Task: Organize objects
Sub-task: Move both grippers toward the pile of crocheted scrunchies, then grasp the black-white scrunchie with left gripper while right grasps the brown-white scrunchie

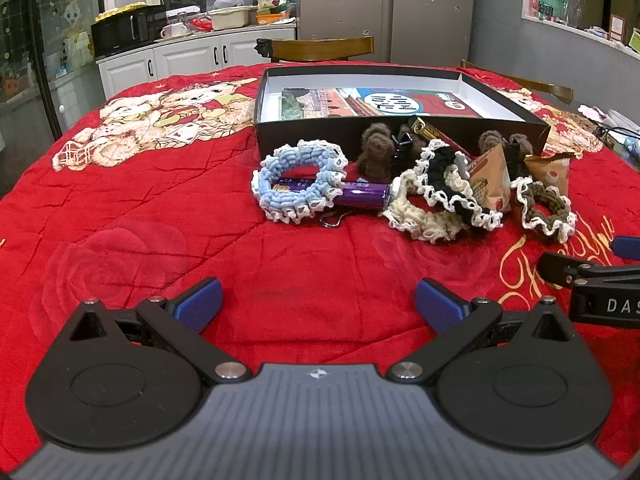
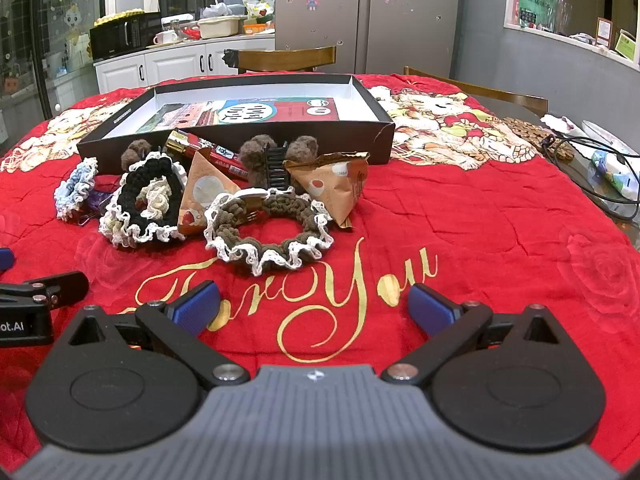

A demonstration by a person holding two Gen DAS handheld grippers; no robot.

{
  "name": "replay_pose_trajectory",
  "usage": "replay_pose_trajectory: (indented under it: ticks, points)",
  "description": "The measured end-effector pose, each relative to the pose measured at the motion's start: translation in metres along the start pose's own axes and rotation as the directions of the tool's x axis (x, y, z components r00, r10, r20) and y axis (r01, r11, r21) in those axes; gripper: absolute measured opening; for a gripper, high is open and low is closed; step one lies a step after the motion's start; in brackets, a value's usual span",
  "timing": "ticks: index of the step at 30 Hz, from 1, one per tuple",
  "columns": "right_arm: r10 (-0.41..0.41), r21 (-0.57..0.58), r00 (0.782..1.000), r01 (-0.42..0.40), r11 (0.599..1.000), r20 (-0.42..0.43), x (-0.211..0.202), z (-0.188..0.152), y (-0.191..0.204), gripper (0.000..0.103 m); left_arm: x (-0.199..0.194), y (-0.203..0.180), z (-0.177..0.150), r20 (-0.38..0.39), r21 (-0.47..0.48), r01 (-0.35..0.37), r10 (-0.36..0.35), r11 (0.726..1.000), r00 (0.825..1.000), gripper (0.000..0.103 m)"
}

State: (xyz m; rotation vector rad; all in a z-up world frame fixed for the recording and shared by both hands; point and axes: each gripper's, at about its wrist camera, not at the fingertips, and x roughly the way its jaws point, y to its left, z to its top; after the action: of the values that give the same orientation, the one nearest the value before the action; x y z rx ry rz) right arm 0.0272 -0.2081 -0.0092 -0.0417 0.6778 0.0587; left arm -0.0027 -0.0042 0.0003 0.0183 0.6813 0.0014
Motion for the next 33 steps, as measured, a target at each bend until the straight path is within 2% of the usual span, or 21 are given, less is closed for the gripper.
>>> replay_pose_trajectory:
  ticks: [10, 13, 15, 19, 22, 24, 25, 27, 28, 29, 30, 33]
  points:
    - [0.023, 0.050, 0.999, -0.024, 0.998, 0.022, 0.000, 0.001, -0.004, 0.102, -0.004, 0.000, -0.001, 0.016, 0.023, 0.006, -0.006, 1.000, 1.000, 0.103]
    - [0.045, 0.117, 0.997, -0.053, 0.992, 0.069, -0.008, -0.001, -0.017, 0.090, -0.015, -0.008, -0.001, 0.089, 0.065, 0.032, -0.038, 0.997, 0.995, 0.103]
    - [0.076, 0.164, 0.992, -0.091, 0.982, 0.097, -0.012, -0.003, -0.027, 0.082, -0.021, -0.009, 0.002, 0.131, 0.057, 0.075, -0.082, 0.996, 0.988, 0.103]
    - [0.114, 0.203, 0.986, -0.138, 0.969, 0.126, -0.014, -0.001, -0.036, 0.071, -0.024, -0.008, 0.009, 0.164, -0.006, 0.175, -0.172, 0.984, 0.971, 0.103]
    - [0.134, 0.216, 0.981, -0.163, 0.963, 0.142, -0.014, 0.001, -0.038, 0.066, -0.025, -0.017, 0.017, 0.187, 0.014, 0.200, -0.199, 0.980, 0.962, 0.103]
    - [0.147, 0.226, 0.976, -0.181, 0.957, 0.160, -0.013, 0.002, -0.040, 0.066, -0.026, -0.020, 0.019, 0.197, 0.030, 0.207, -0.209, 0.978, 0.958, 0.099]
    - [0.150, 0.231, 0.974, -0.187, 0.955, 0.168, -0.013, 0.001, -0.041, 0.066, -0.025, -0.022, 0.021, 0.194, 0.036, 0.218, -0.221, 0.975, 0.956, 0.094]
    - [0.164, 0.230, 0.972, -0.200, 0.953, 0.167, -0.010, 0.003, -0.042, 0.064, -0.018, -0.026, 0.023, 0.176, 0.043, 0.236, -0.240, 0.971, 0.955, 0.077]
    - [0.163, 0.229, 0.973, -0.198, 0.953, 0.165, -0.009, 0.004, -0.041, 0.062, -0.015, -0.027, 0.024, 0.163, 0.041, 0.239, -0.243, 0.970, 0.956, 0.058]
    - [0.160, 0.231, 0.974, -0.195, 0.953, 0.161, -0.008, 0.004, -0.041, 0.057, -0.011, -0.028, 0.025, 0.146, 0.035, 0.243, -0.245, 0.969, 0.958, 0.045]
    - [0.160, 0.230, 0.975, -0.192, 0.954, 0.151, -0.006, 0.005, -0.040, 0.052, -0.006, -0.028, 0.025, 0.128, 0.024, 0.245, -0.246, 0.969, 0.961, 0.044]
    - [0.179, 0.229, 0.975, -0.206, 0.951, 0.134, 0.000, 0.007, -0.037, 0.050, 0.004, -0.029, 0.026, 0.112, 0.002, 0.241, -0.240, 0.970, 0.964, 0.043]
